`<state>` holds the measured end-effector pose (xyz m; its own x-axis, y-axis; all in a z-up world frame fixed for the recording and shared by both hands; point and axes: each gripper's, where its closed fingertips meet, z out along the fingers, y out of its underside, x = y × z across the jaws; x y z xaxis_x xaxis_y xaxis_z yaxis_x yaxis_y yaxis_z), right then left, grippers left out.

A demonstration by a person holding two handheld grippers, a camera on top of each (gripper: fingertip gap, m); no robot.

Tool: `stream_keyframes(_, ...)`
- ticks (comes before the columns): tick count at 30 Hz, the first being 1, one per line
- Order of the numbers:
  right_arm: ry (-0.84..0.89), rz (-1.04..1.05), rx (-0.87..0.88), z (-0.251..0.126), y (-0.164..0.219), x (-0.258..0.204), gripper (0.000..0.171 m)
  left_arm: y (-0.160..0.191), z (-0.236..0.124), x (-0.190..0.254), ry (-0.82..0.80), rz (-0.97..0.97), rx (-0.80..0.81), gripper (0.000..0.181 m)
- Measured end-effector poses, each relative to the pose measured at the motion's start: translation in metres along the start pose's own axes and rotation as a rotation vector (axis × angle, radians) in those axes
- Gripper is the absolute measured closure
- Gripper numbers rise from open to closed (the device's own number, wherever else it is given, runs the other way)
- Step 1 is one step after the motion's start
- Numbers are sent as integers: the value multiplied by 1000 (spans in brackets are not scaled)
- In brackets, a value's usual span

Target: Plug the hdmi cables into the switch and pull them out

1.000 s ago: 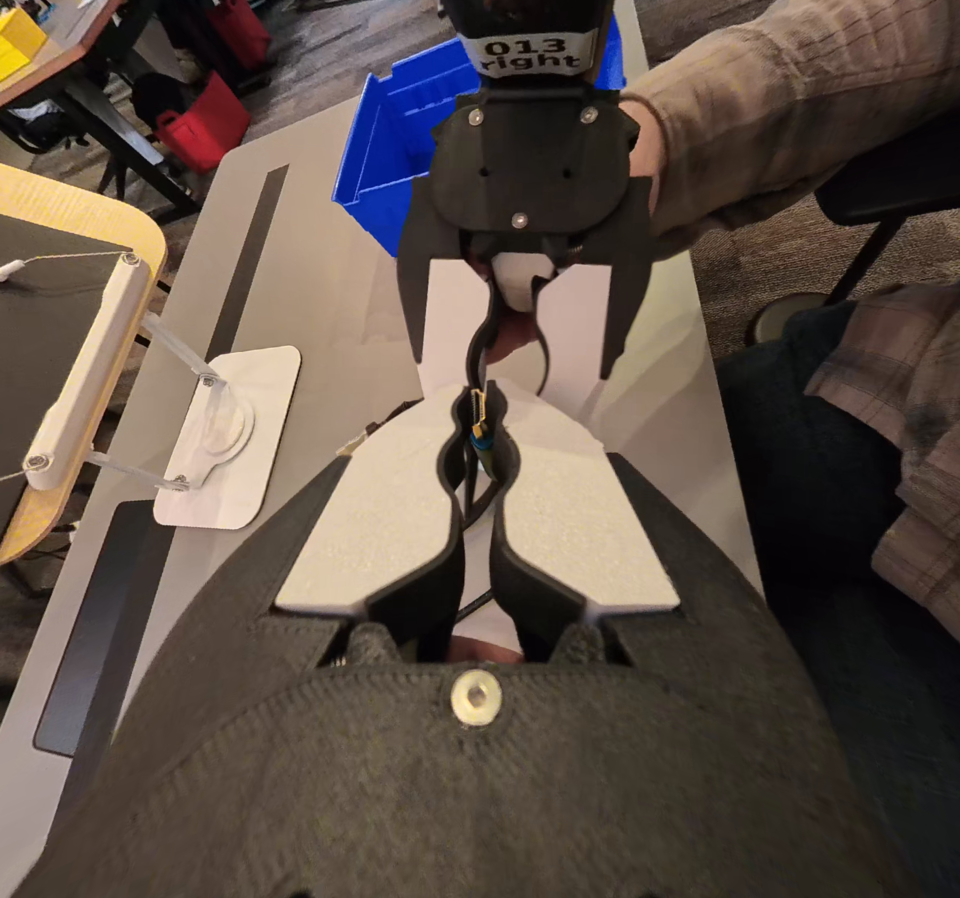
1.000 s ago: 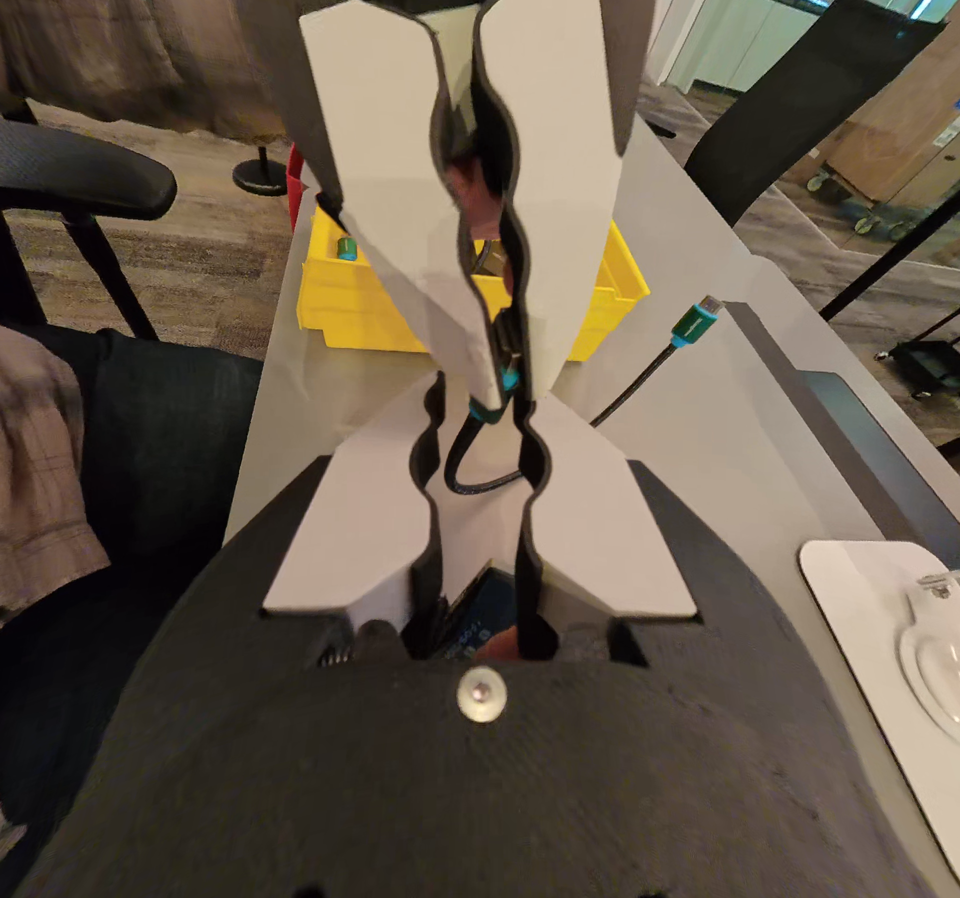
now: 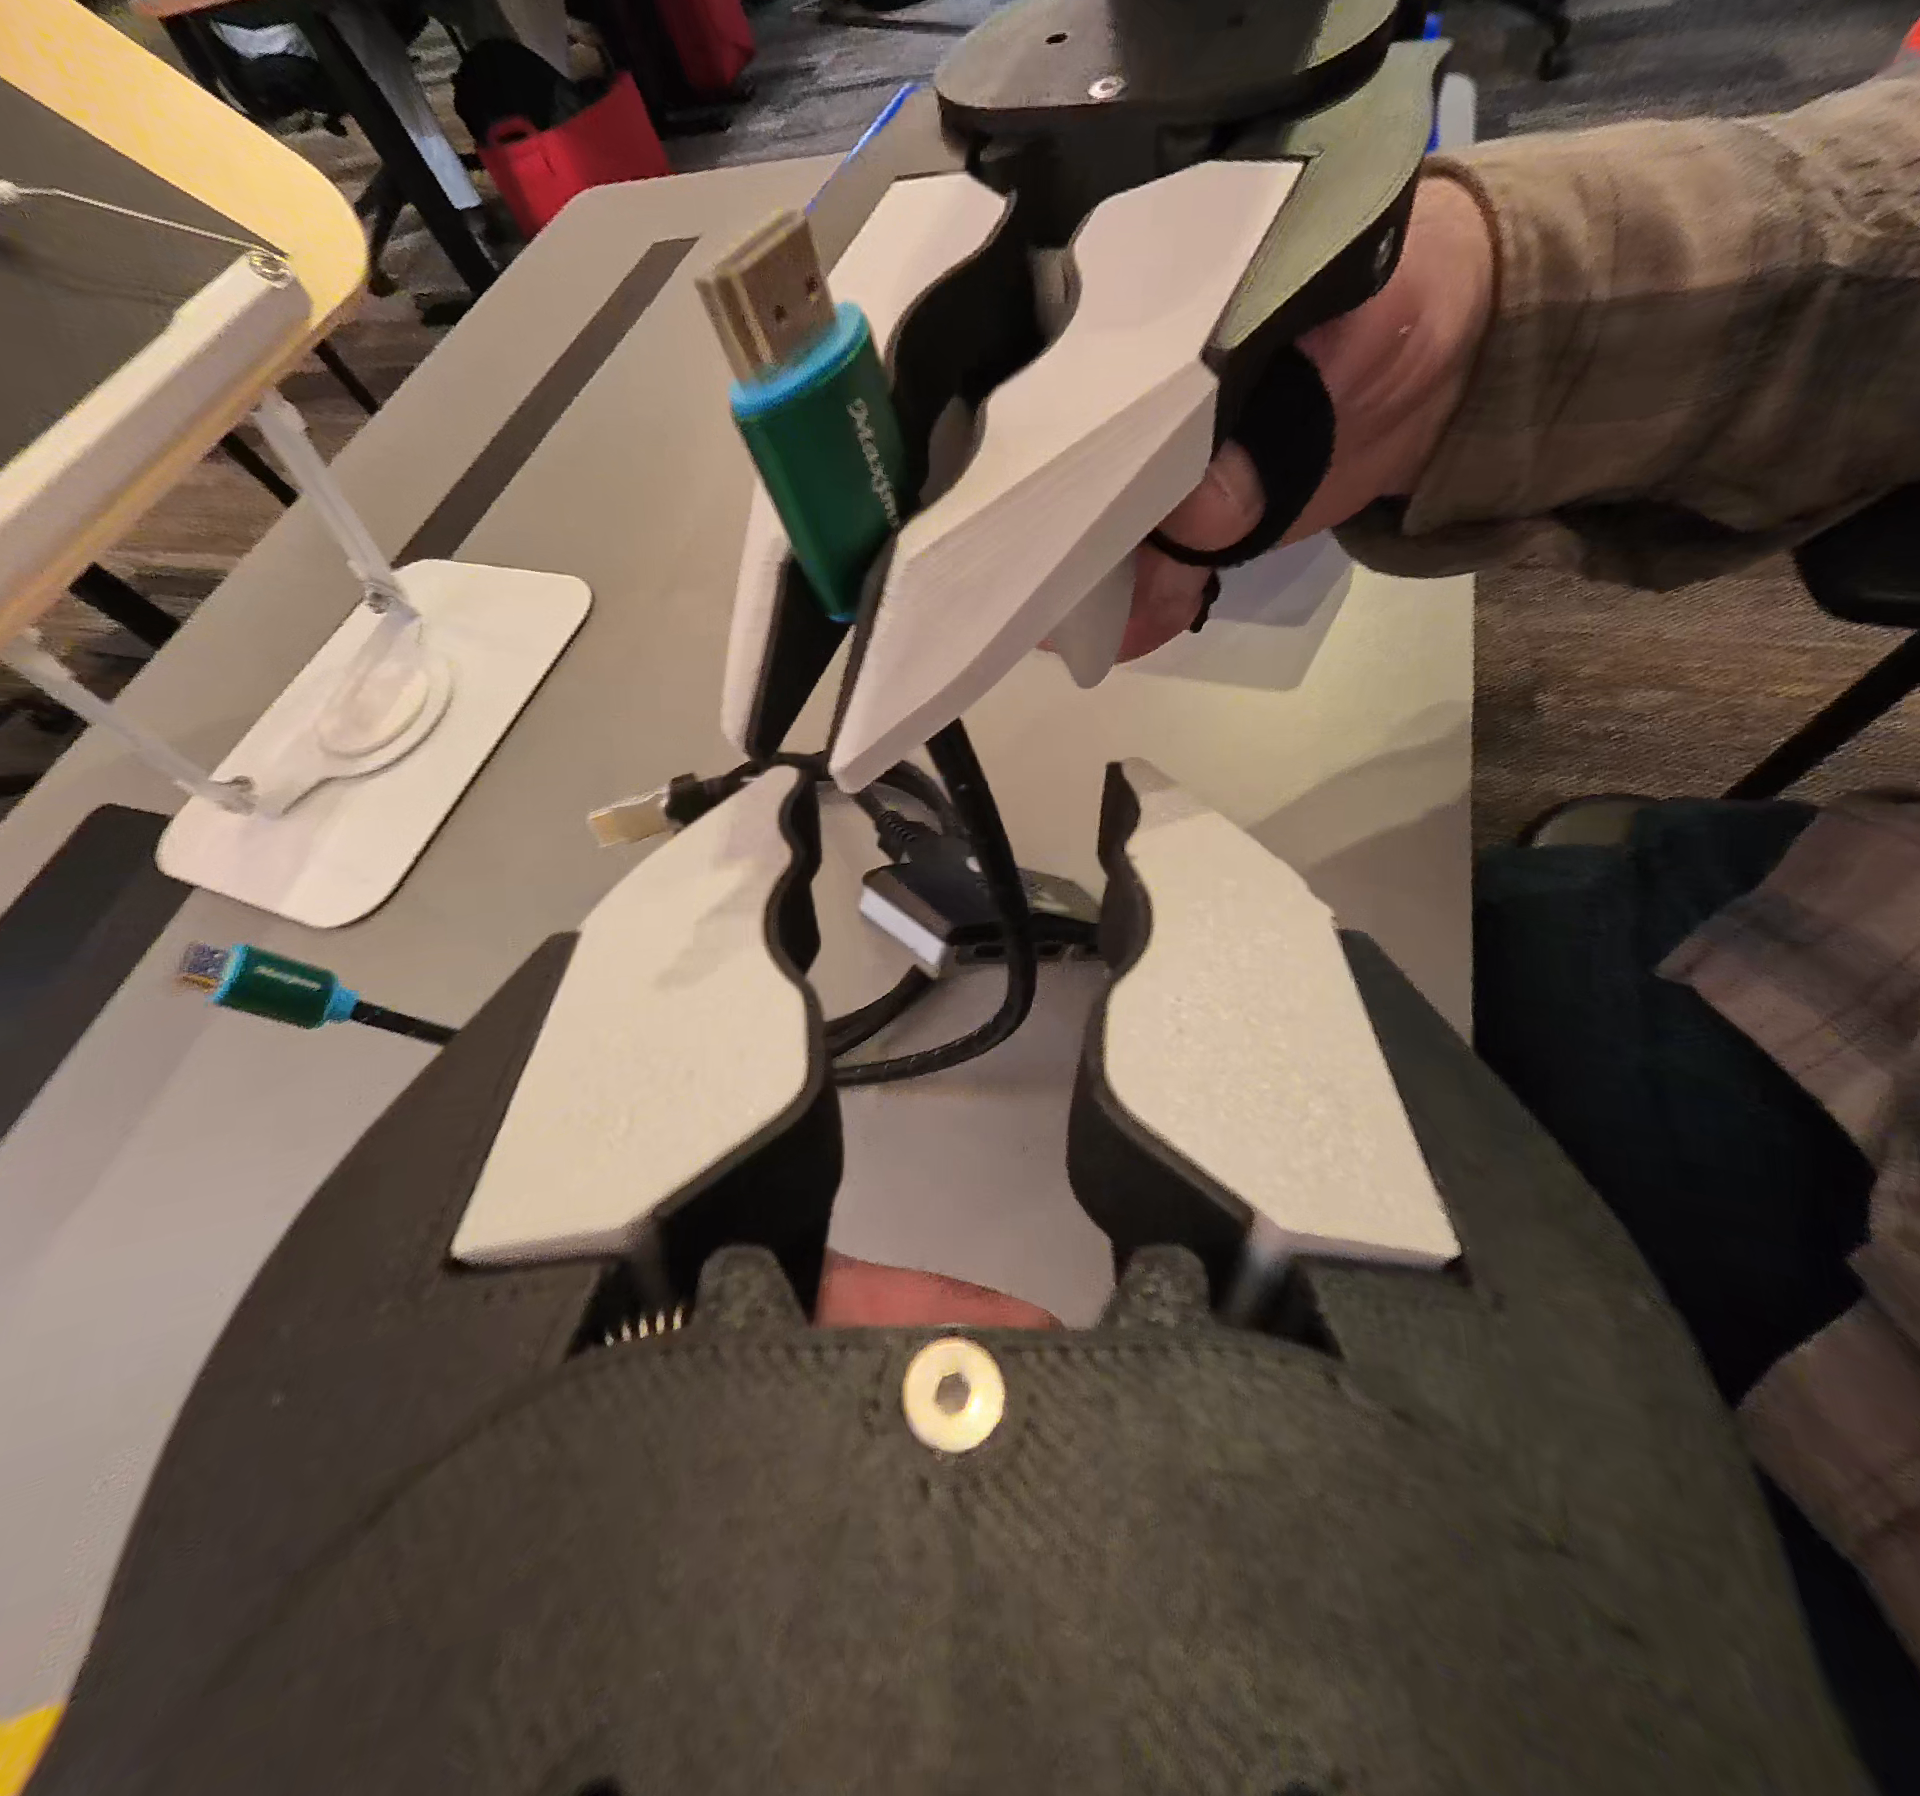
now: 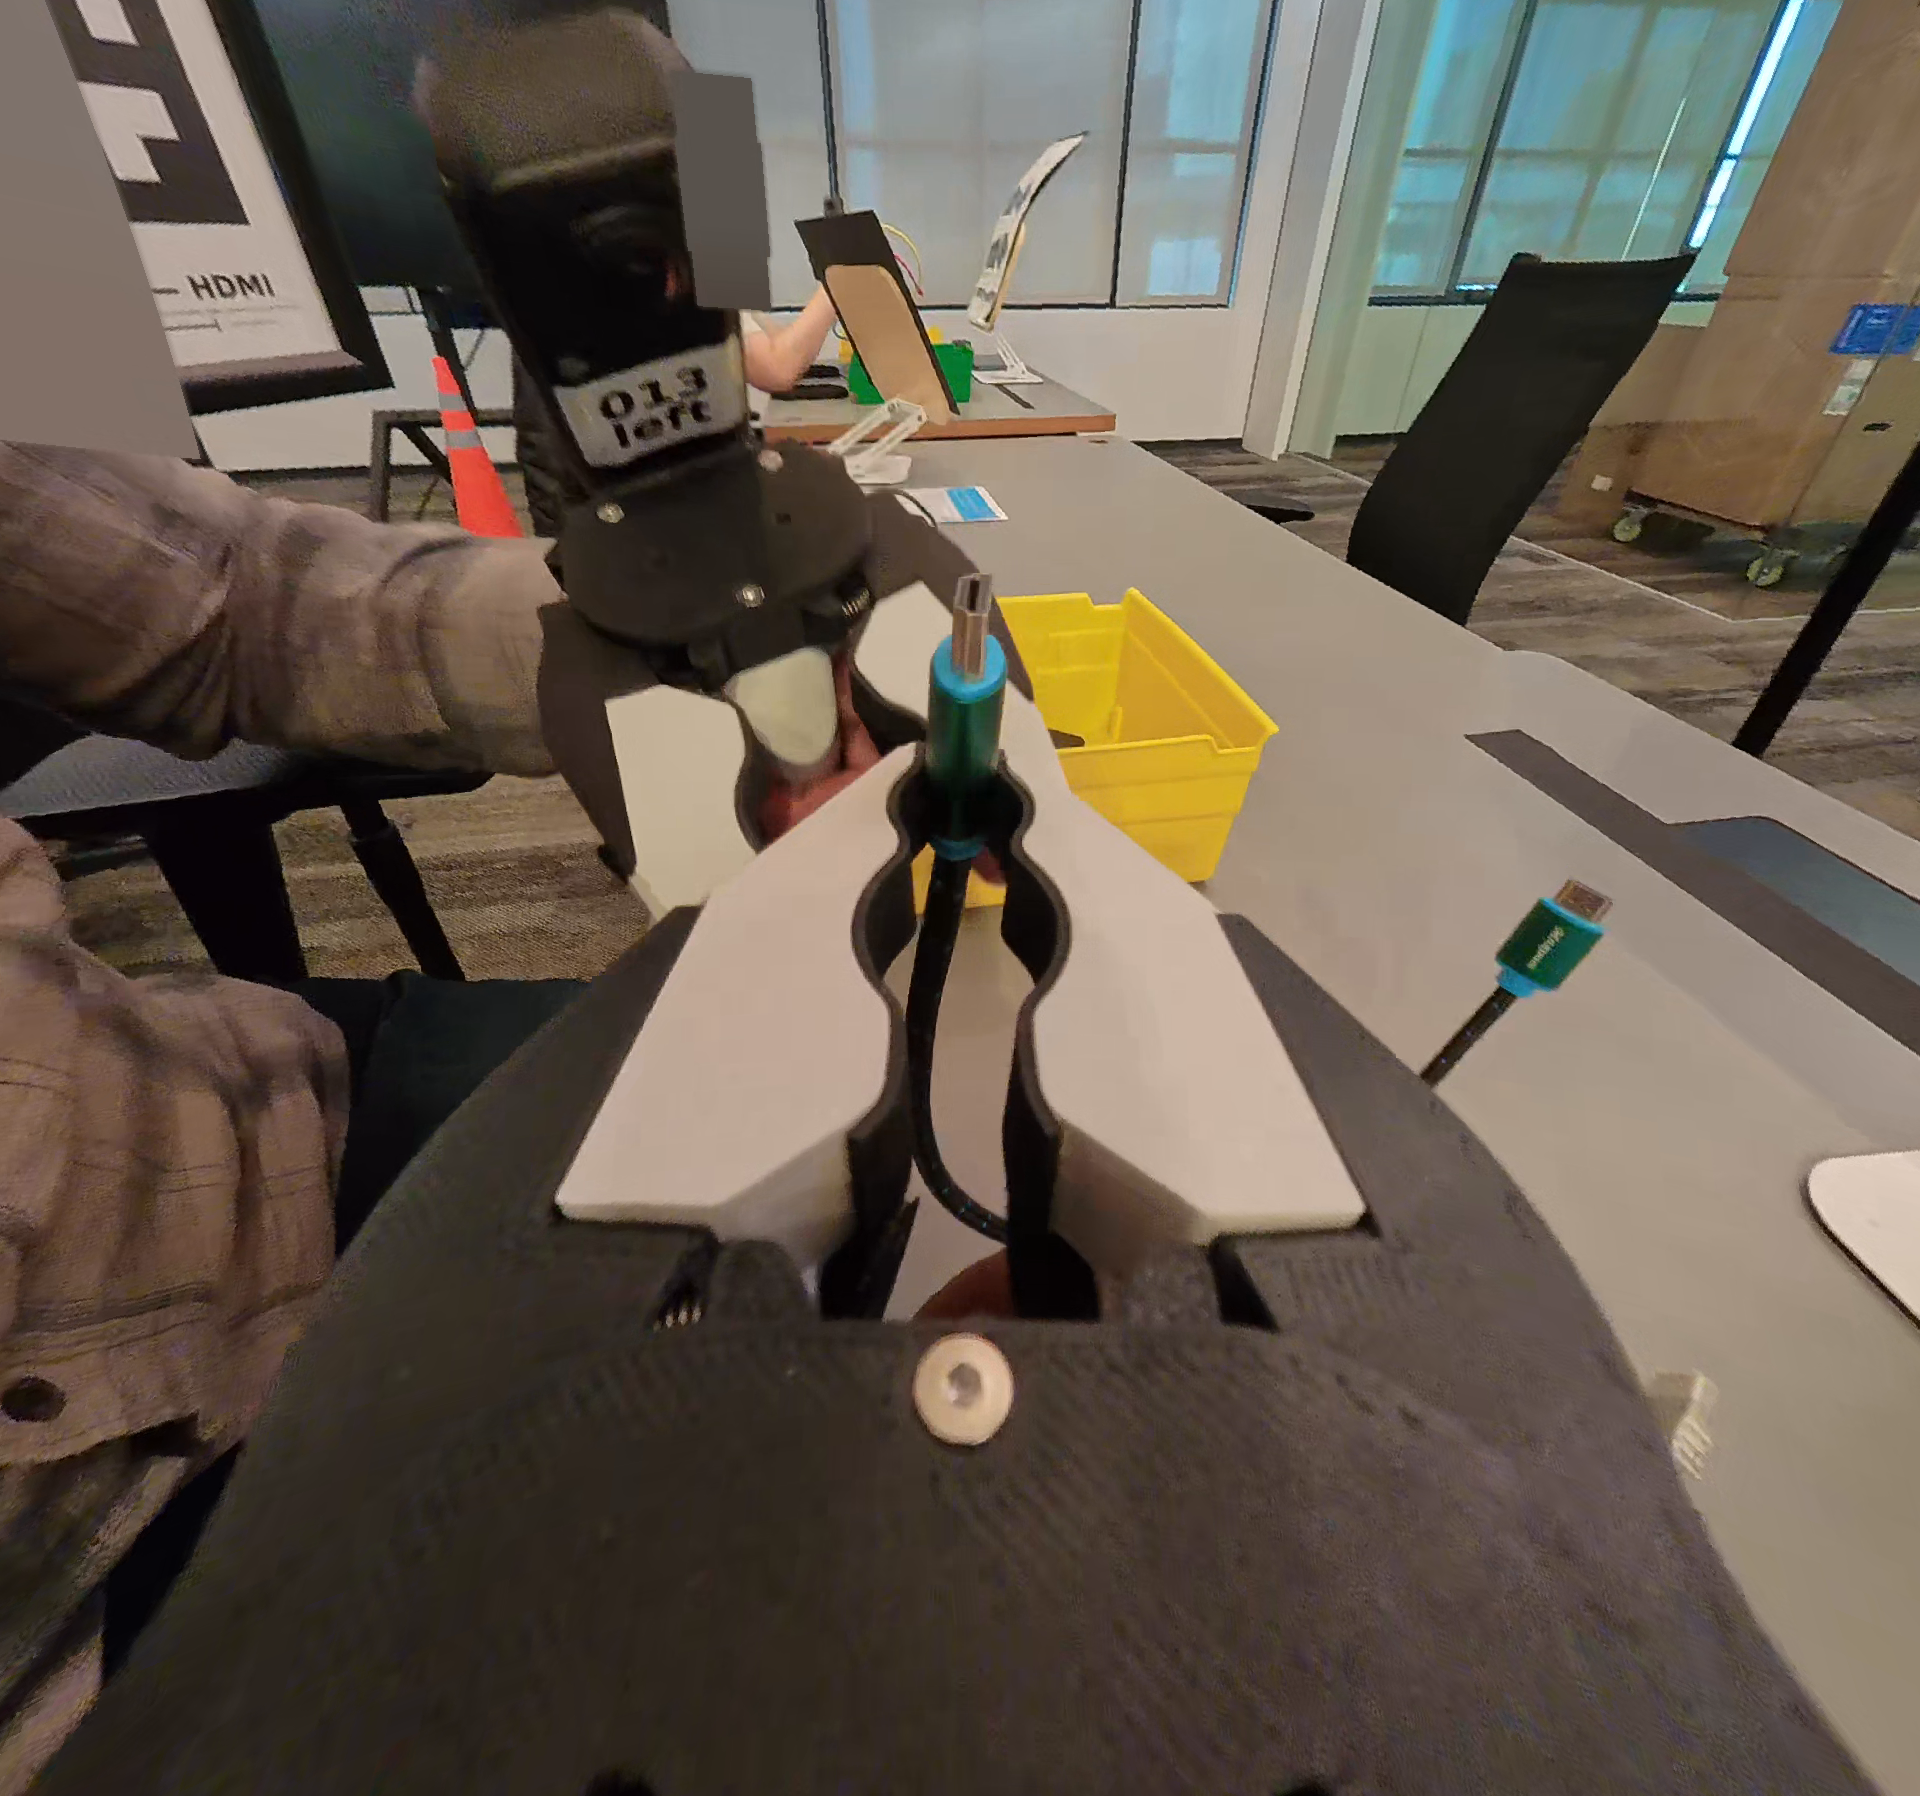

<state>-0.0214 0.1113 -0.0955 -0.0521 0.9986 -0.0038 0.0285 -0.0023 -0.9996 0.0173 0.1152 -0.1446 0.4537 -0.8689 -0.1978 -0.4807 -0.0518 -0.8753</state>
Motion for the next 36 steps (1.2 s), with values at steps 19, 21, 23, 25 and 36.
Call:
stream_keyframes(19, 14, -59, 0, -15, -9, -1, 142, 7, 11, -23, -244, 147, -31, 175)
stream_keyframes(21, 56, -82, -17, -17, -10, 3, 139, 12, 12, -30, -309, 201, -65, 175)
stream_keyframes(23, 108, -85, -50, -20, -9, 10, 134, 13, 12, -38, -374, 215, -80, 175)
stream_keyframes(25, 141, -78, -94, -23, -5, 15, 128, 15, 10, -50, -463, 259, -106, 175)
stream_keyframes(36, 239, 206, -202, -27, 19, 32, 125, 16, 2, -82, -799, 703, -295, 176)
